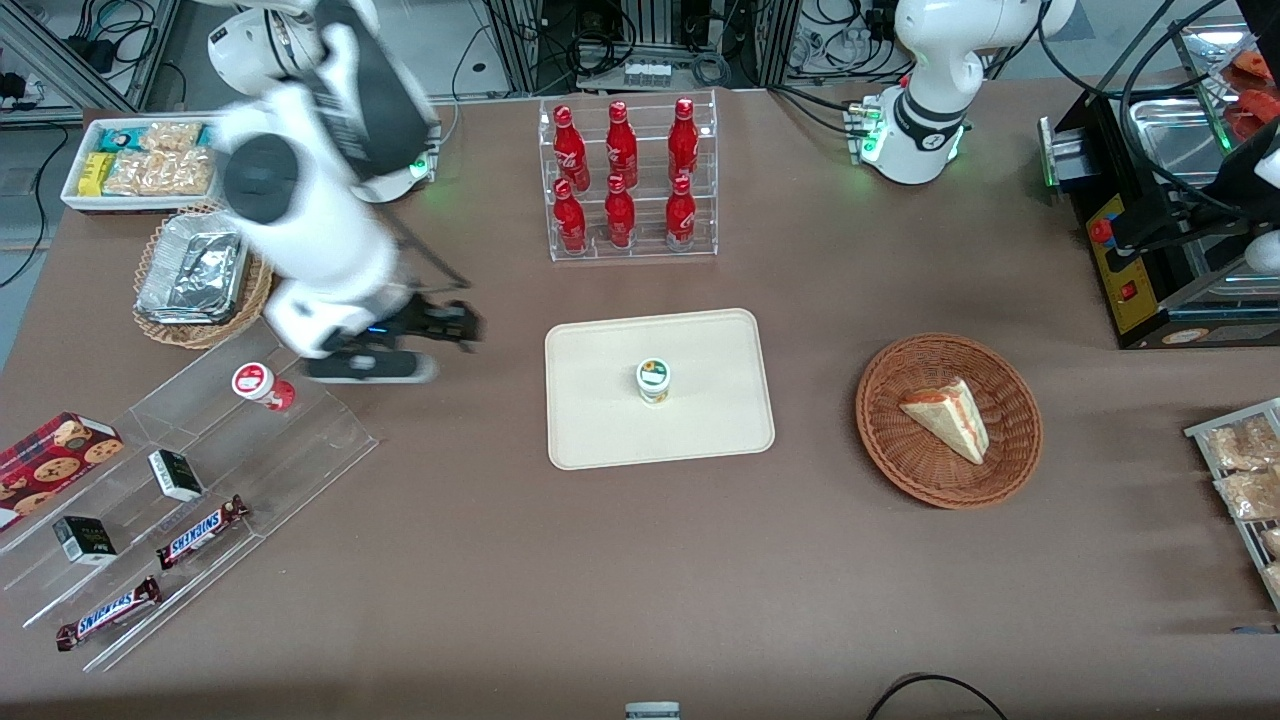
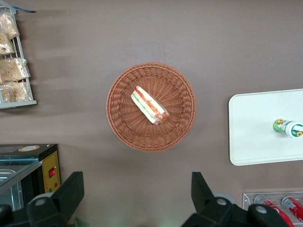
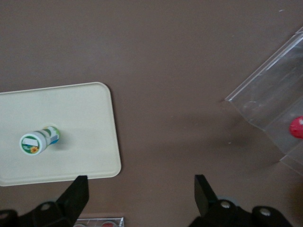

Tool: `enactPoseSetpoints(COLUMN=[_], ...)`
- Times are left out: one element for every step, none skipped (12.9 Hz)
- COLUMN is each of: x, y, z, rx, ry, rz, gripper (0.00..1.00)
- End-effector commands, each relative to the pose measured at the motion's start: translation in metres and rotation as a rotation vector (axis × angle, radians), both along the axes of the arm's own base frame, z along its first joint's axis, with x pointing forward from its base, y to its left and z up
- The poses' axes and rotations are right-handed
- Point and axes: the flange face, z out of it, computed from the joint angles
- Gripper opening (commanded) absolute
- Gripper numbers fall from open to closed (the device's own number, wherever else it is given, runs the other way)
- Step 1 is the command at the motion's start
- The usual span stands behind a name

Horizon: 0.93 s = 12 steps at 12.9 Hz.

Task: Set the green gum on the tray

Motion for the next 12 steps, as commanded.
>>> enactPoseSetpoints(x=[-0.006,-0.002,0.002,0.005,0.006,0.006,0.004,0.002,-0.001,-0.002,-0.001,-0.001], y=[-0.086,-0.112,-0.133,-0.159,-0.178,-0.194,-0.207,-0.219,-0.238,-0.248,-0.253,-0.256], z=[0.026,0.039,0.048,0.054,0.060,0.065,0.068,0.069,0.068,0.069,0.070,0.070], rx=[0.021,0.019,0.007,-0.023,-0.027,-0.026,-0.025,-0.023,-0.018,-0.011,-0.015,-0.018], ry=[0.028,0.021,0.019,0.022,0.017,0.012,0.019,0.028,0.042,0.040,0.029,0.028], rz=[0.033,0.032,0.020,0.009,-0.001,-0.001,0.000,0.014,0.019,0.016,0.010,0.005], gripper=[0.99,0.99,0.99,0.99,0.99,0.99,0.99,1.00,1.00,1.00,1.00,1.00])
